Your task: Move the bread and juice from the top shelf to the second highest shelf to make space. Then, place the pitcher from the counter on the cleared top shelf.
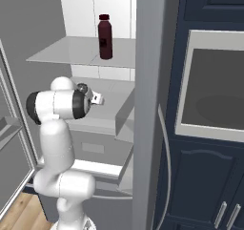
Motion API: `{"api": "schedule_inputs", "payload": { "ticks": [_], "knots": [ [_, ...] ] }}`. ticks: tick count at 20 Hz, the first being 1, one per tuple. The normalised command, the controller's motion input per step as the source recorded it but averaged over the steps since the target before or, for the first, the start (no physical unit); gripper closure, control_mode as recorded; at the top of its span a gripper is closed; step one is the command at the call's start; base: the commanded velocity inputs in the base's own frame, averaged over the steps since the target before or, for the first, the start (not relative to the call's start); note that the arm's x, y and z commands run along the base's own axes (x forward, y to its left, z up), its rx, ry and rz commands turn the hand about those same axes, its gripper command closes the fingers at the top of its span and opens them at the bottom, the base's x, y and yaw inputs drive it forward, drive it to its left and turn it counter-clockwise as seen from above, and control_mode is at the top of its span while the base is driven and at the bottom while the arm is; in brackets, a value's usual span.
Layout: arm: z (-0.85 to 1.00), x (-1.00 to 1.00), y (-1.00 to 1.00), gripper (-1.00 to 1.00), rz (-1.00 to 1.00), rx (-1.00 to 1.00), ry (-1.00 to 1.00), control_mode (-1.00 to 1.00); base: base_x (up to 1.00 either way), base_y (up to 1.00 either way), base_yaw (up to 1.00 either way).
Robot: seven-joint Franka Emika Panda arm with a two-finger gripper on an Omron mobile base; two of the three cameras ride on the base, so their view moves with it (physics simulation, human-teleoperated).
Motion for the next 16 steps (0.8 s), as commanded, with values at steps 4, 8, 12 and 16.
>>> {"api": "schedule_inputs", "payload": {
  "ticks": [4, 8, 12, 16],
  "knots": [
    [-0.06, 0.44, 0.21, -1.0, 0.0, 0.0, 0.0, -1.0, 0.0, 0.0, 0.0],
    [0.0, 0.03, 0.25, -1.0, 0.0, 0.0, 0.0, -1.0, 0.0, 0.0, 0.0],
    [0.13, -0.09, 0.23, -1.0, 0.0, 0.0, 0.0, -1.0, 0.0, 0.0, 0.0],
    [0.36, -0.38, 0.03, -1.0, 0.0, 0.0, 0.0, -1.0, 0.0, 0.0, 0.0]
  ]
}}
